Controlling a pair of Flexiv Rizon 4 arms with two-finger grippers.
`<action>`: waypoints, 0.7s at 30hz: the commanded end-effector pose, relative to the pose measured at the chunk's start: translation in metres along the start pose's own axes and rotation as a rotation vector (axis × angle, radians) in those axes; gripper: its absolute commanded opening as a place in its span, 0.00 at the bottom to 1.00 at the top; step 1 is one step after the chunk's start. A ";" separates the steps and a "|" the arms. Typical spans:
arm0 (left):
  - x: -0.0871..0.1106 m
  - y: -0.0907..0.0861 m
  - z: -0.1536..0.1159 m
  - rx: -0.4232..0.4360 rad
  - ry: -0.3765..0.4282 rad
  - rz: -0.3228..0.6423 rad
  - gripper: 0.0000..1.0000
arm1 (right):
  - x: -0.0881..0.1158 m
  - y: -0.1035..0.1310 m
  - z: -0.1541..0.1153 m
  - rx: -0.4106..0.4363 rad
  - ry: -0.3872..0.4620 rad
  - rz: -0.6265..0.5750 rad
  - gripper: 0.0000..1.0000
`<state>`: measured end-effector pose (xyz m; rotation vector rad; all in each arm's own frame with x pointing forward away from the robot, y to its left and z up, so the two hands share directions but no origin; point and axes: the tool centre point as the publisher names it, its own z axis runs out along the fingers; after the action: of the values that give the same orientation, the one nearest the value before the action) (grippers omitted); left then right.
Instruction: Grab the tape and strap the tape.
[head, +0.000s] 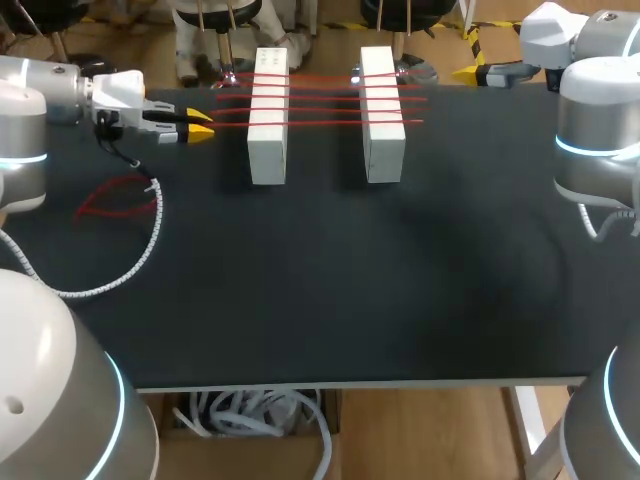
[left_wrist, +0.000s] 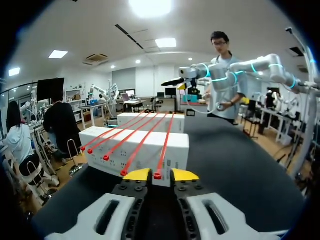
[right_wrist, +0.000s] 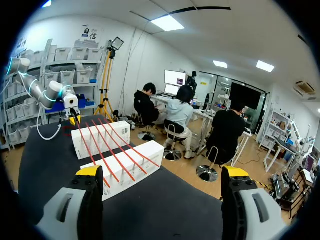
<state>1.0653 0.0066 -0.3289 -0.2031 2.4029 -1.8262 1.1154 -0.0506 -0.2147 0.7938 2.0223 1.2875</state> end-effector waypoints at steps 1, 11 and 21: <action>0.001 0.001 0.000 0.004 0.001 0.001 0.19 | 0.000 -0.001 0.000 -0.003 0.000 0.000 1.00; 0.002 -0.002 -0.001 -0.001 0.013 0.016 0.00 | 0.000 -0.001 0.000 -0.003 0.000 0.000 1.00; 0.006 -0.024 0.004 0.071 0.073 0.125 0.00 | 0.000 -0.001 0.000 -0.003 0.000 0.000 1.00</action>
<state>1.0580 -0.0053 -0.3070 -0.0114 2.3601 -1.8627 1.1154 -0.0507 -0.2147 0.7939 2.0222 1.2875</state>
